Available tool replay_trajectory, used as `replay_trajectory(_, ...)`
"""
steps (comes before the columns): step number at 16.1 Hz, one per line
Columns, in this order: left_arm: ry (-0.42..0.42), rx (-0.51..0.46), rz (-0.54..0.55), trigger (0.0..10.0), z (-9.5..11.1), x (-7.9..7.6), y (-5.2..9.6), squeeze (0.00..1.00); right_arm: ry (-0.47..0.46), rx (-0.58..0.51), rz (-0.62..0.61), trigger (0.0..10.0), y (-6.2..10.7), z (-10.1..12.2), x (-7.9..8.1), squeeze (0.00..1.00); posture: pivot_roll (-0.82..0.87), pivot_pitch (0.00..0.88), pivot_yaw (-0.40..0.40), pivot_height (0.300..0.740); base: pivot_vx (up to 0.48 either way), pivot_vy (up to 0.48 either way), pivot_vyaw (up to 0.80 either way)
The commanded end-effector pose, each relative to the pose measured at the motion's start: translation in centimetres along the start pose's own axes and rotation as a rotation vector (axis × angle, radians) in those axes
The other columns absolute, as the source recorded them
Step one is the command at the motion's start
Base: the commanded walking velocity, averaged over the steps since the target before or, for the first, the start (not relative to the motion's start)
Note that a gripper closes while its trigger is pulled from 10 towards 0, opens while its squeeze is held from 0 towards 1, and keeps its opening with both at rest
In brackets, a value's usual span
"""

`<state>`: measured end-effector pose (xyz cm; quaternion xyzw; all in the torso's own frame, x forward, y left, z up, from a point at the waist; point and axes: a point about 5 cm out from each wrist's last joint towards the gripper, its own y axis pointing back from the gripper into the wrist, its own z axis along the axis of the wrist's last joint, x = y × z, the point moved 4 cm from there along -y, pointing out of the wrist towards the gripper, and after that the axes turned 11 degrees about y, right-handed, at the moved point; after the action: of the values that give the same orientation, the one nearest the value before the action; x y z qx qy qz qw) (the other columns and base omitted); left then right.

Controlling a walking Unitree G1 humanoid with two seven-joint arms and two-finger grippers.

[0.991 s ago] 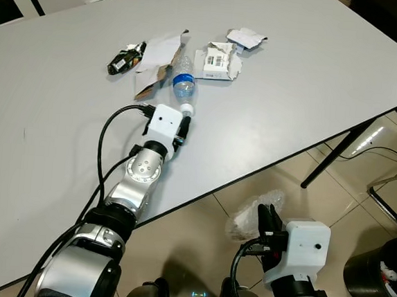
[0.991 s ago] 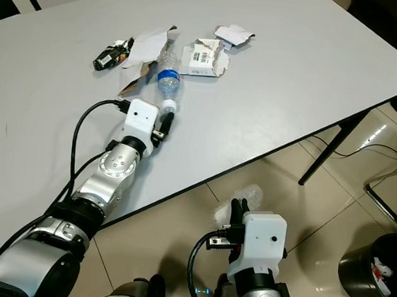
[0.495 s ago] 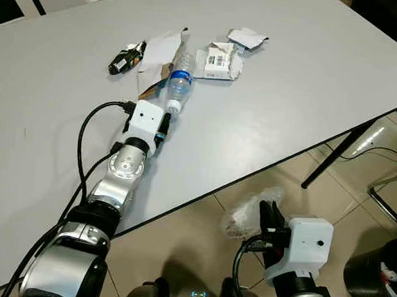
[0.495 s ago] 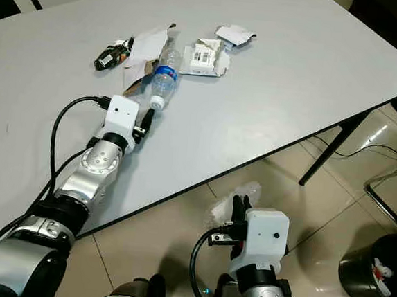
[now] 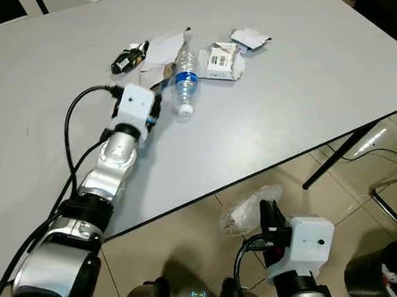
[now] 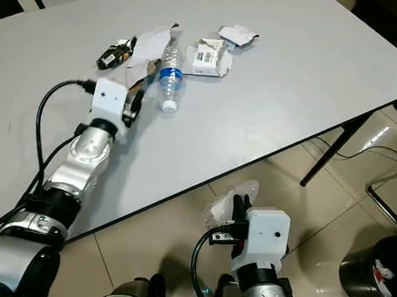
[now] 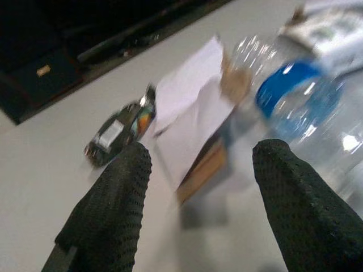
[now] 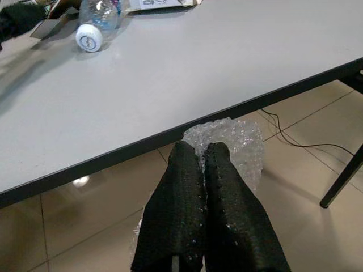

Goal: Picking trash to rubbish bin

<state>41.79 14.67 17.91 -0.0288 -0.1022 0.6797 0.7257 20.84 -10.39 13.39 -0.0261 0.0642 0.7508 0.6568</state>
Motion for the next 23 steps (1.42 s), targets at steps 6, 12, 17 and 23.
replay_trajectory(6,0.055,-0.055,-0.064,10.0,1.7,-2.3,-0.5,1.0,-0.007,0.005,0.005,10.0,-0.2,-0.2,0.2,0.0,-0.02,0.22,0.085,0.74,0.0,0.0,0.0)
replay_trajectory(12,0.036,-0.017,-0.119,10.0,0.2,-5.1,0.0,1.0,-0.012,-0.001,-0.002,10.0,-0.4,-0.2,0.4,0.0,-0.02,0.223,0.099,0.74,0.0,0.0,0.0)
replay_trajectory(17,0.004,0.089,-0.05,10.0,-2.0,-5.0,-0.1,0.0,-0.013,0.0,-0.013,10.0,-0.3,-0.2,0.3,0.0,-0.03,0.224,0.102,0.74,0.0,0.0,0.0)
replay_trajectory(23,0.002,0.126,-0.019,10.0,-2.7,-5.2,-0.3,0.0,-0.011,0.003,-0.012,10.0,-0.3,-0.4,0.4,0.0,-0.04,0.227,0.102,0.74,0.0,0.0,0.0)
